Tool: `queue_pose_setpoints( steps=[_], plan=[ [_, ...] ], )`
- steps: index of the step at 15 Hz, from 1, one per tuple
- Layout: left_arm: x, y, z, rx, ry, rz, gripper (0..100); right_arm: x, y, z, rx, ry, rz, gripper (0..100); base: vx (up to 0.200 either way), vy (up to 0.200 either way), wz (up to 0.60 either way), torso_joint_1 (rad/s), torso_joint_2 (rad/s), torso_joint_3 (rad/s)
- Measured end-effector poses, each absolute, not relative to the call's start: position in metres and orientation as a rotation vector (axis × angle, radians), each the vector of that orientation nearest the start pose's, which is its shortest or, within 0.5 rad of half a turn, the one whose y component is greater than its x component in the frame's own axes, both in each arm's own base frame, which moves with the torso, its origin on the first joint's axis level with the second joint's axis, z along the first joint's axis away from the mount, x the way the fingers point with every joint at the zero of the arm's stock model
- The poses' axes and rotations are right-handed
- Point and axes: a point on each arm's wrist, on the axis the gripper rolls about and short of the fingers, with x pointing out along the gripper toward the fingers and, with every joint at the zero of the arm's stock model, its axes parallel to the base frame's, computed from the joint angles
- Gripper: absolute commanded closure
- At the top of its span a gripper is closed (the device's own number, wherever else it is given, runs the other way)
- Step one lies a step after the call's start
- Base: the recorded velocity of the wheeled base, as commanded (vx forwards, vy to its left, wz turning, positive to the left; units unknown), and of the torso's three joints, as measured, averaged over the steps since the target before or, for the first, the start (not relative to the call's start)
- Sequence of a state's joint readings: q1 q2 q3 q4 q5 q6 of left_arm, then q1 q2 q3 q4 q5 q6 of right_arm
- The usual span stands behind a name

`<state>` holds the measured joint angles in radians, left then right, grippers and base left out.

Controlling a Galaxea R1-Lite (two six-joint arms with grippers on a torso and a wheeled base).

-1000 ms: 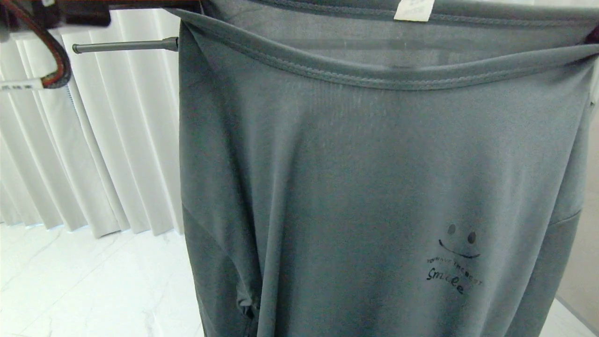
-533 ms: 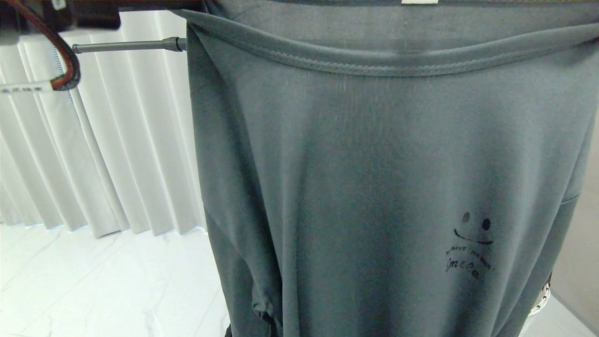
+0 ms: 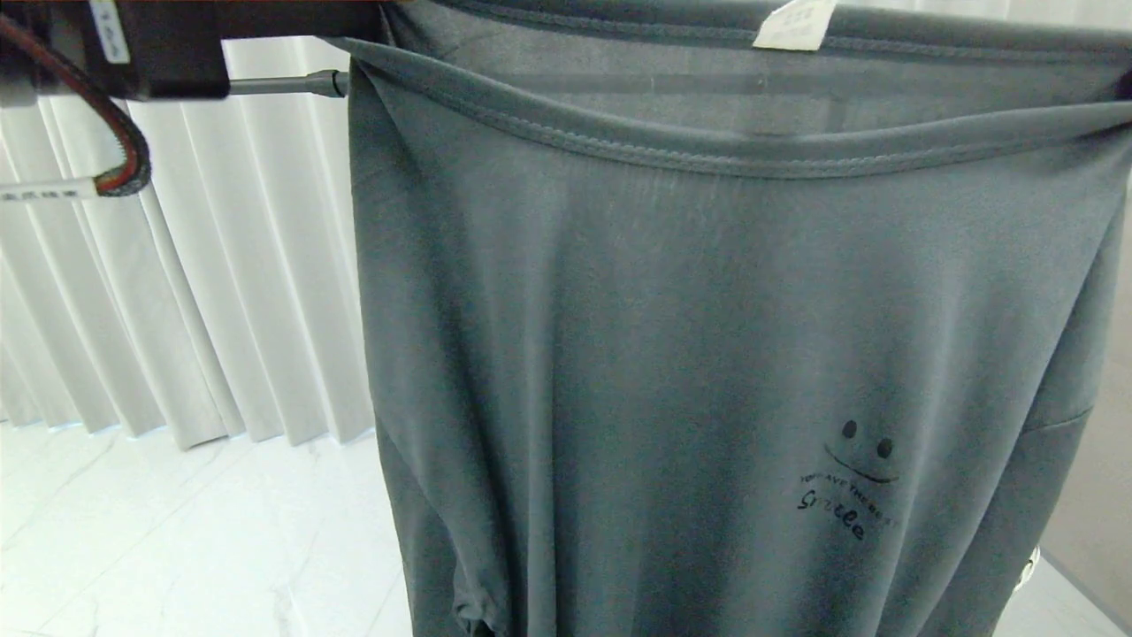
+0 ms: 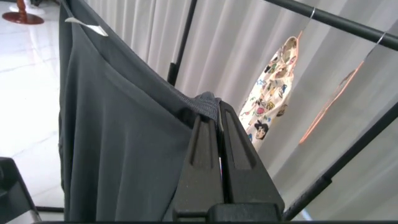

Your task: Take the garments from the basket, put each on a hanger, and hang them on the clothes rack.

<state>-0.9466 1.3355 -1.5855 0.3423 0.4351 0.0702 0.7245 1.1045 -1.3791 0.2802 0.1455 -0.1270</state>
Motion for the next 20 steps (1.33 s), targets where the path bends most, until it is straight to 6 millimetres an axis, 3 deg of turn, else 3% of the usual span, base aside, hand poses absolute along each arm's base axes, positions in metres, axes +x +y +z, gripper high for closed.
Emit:
queue_pose_setpoints(
  steps=[9, 13, 16, 20],
  plan=[
    [0.121, -0.136, 0.397, 0.156, 0.058, -0.453, 100, 0.072, 0.066, 0.353, -0.185, 0.013, 0.871, 0, 0.0, 0.0, 0.0, 0.0, 0.0, 0.0],
    [0.134, -0.125, 0.389, 0.344, 0.068, -0.257, 100, 0.089, 0.048, 0.335, -0.296, 0.152, 0.513, 0, 0.0, 0.0, 0.0, 0.0, 0.0, 0.0],
    [0.145, -0.111, 0.379, 0.373, 0.112, -0.164, 100, 0.103, 0.036, 0.322, -0.374, 0.251, 0.309, 0, 0.0, 0.0, 0.0, 0.0, 0.0, 0.0],
    [0.14, -0.102, 0.368, 0.391, 0.141, -0.144, 100, 0.113, 0.023, 0.311, -0.485, 0.31, 0.124, 0, 0.0, 0.0, 0.0, 0.0, 0.0, 0.0]
  ],
)
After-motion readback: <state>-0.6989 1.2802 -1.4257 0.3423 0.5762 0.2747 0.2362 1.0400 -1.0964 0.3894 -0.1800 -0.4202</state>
